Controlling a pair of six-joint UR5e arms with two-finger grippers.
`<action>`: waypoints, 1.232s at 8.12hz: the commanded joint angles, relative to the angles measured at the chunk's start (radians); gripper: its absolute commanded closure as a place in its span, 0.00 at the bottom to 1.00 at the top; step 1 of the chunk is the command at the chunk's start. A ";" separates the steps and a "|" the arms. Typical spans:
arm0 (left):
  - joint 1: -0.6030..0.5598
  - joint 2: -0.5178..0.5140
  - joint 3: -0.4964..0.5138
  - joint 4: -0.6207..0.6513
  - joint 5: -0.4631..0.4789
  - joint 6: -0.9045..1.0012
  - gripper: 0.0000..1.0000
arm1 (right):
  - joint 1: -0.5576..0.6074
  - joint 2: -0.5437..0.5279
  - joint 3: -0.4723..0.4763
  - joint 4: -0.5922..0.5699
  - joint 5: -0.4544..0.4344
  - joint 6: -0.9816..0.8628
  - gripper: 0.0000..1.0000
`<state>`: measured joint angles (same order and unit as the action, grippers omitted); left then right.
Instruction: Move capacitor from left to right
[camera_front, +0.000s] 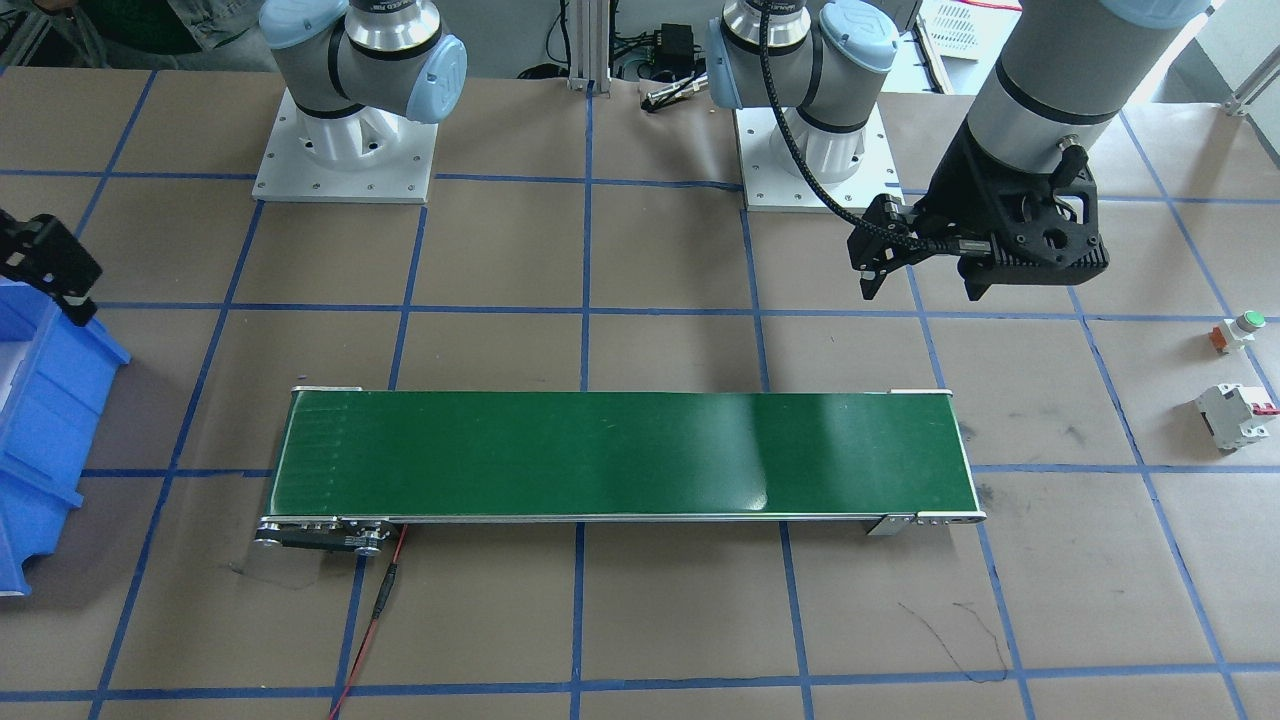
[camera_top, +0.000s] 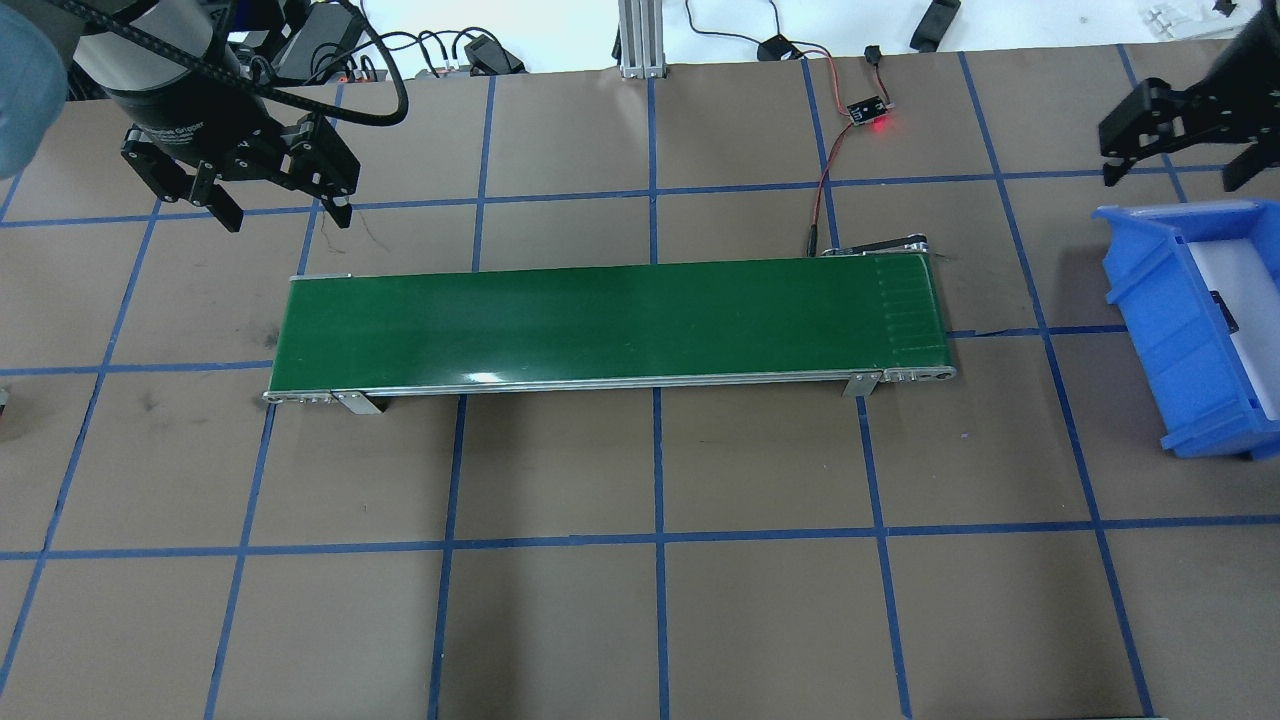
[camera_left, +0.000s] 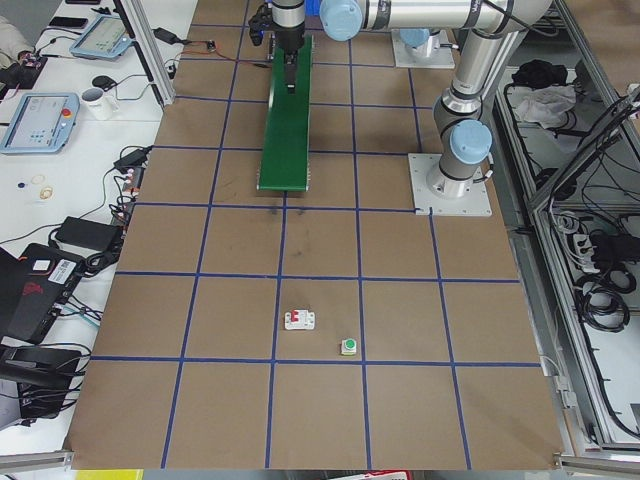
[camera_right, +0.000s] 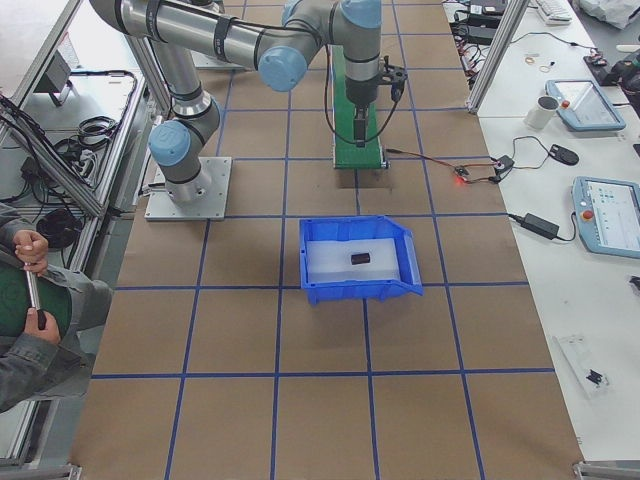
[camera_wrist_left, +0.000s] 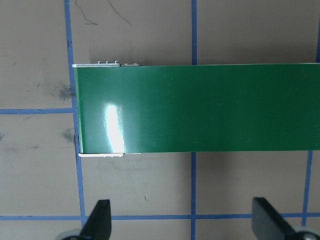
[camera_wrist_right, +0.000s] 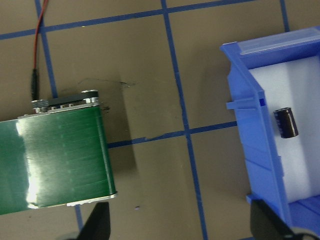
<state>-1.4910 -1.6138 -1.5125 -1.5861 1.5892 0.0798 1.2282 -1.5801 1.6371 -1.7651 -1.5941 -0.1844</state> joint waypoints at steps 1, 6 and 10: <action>0.000 0.000 0.000 0.000 0.000 0.000 0.00 | 0.184 -0.011 -0.002 0.003 0.008 0.185 0.00; 0.000 0.000 0.000 0.000 0.000 0.000 0.00 | 0.336 0.005 0.000 0.001 0.005 0.342 0.00; 0.000 0.000 0.000 0.000 0.000 0.000 0.00 | 0.349 0.006 0.000 0.003 -0.003 0.338 0.00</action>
<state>-1.4910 -1.6138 -1.5119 -1.5856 1.5897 0.0798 1.5738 -1.5756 1.6367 -1.7647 -1.5941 0.1589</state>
